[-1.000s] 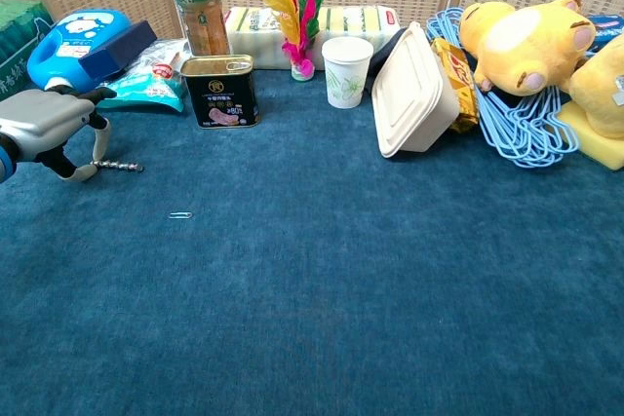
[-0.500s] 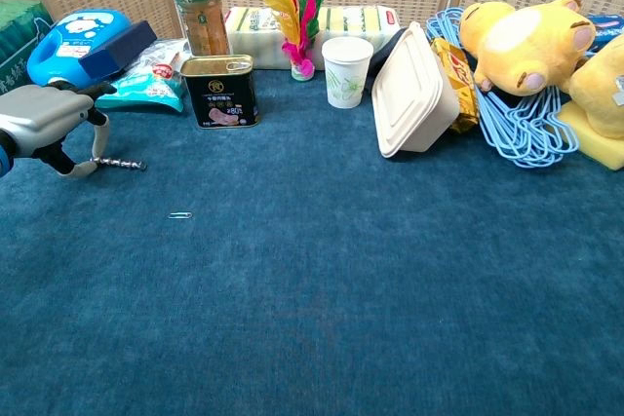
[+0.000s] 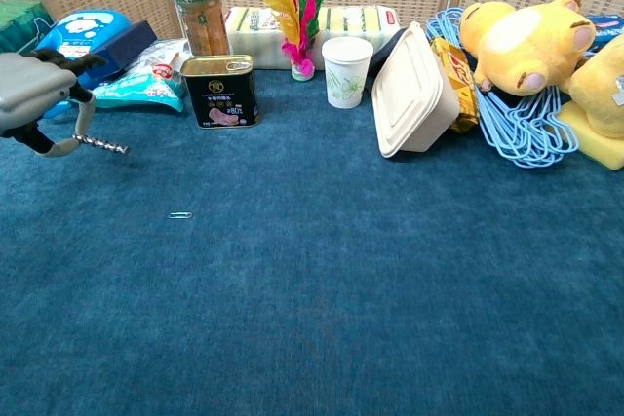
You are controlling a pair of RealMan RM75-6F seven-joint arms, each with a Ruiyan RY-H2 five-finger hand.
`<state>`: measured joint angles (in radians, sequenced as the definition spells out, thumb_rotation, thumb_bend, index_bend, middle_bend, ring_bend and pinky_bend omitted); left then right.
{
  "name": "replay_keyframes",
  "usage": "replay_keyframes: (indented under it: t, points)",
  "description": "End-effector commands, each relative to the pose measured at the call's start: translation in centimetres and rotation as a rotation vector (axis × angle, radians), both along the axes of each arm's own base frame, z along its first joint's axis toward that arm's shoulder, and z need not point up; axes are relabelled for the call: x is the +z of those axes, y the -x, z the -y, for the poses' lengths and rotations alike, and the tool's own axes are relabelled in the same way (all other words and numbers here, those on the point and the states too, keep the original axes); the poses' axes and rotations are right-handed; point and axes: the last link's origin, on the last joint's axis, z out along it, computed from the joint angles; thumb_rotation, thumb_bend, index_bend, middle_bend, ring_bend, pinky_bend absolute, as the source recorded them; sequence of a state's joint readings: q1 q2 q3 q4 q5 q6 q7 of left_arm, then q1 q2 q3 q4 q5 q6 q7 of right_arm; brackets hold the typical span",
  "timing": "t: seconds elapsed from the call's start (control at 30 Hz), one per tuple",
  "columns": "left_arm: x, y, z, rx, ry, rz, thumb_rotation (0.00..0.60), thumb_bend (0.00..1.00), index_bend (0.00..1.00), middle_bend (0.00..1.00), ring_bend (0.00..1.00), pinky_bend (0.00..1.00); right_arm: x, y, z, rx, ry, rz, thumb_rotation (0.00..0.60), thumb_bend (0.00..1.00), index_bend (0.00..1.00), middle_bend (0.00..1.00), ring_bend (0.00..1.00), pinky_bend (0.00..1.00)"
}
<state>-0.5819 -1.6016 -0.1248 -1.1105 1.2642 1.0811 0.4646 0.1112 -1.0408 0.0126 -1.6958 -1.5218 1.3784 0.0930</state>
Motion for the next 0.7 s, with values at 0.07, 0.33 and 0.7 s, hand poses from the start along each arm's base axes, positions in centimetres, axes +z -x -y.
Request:
replay_keyframes:
  t: [0.07,0.33,0.7]
  points:
    - [1.8,-0.4,0.8,-0.122,0.014,-0.095,0.6,0.66,0.56,0.0,0.11,0.02,0.1,-0.1,0.0,0.004,0.0,0.002,0.6,0.0,0.0,0.0,0.0,0.0]
    - [3.7,-4.1,2.0,-0.42,-0.002,-0.347,0.6,0.66,0.56,0.0,0.11,0.03,0.0,-0.5,-0.2,0.025,-0.003,0.005,0.6,0.0,0.0,0.0,0.0,0.0]
    - [3.5,-7.2,4.2,-0.589,-0.025,-0.534,0.6,0.66,0.56,0.0,0.11,0.06,0.3,-0.7,-0.4,0.037,0.001,0.017,0.6,0.0,0.0,0.0,0.0,0.0]
